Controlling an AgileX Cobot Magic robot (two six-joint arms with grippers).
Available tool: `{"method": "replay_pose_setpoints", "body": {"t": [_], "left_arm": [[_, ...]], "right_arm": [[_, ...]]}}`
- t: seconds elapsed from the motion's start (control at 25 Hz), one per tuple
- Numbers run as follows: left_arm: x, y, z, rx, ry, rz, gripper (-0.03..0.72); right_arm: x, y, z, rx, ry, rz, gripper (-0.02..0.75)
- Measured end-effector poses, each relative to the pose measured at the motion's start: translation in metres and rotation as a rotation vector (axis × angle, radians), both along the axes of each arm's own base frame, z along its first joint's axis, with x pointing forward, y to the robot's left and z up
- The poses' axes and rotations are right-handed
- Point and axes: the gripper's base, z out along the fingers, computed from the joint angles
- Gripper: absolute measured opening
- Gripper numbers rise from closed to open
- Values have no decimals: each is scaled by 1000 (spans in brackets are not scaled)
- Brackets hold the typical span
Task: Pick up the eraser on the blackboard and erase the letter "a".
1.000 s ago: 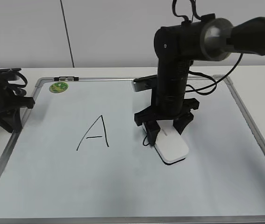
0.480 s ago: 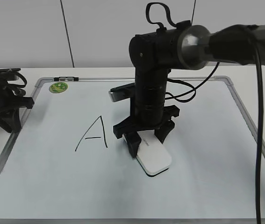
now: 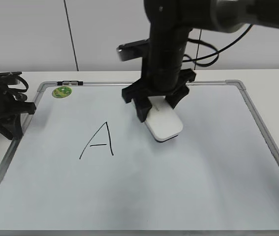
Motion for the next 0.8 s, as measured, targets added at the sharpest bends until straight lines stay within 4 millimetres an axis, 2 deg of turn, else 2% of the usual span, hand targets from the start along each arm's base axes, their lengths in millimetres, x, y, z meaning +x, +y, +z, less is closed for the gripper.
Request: {"method": "replay_pose_setpoints", "body": {"t": [0.12,0.16,0.24,0.32,0.36,0.4,0.52,0.6,0.68,0.8], "left_arm": [[0,0,0,0,0,0,117],[0,0,0,0,0,0,117],[0,0,0,0,0,0,117],[0,0,0,0,0,0,117],[0,0,0,0,0,0,117],[0,0,0,0,0,0,117],[0,0,0,0,0,0,117],[0,0,0,0,2,0,117],[0,0,0,0,2,0,117],[0,0,0,0,2,0,117]], "right_arm": [[13,-28,12,2,-30,-70,526],[20,-49,20,10,-45,-119,526],[27,-74,28,15,-58,-179,526],[28,-100,35,17,-66,-235,526],[28,-104,36,16,-65,-245,526],[26,-121,39,12,-59,-282,526],[19,-154,37,-2,-27,-357,526],[16,-164,33,-9,-10,-379,526],[11,-183,23,-24,31,-423,526],[7,-194,14,-34,68,-450,526]]}}
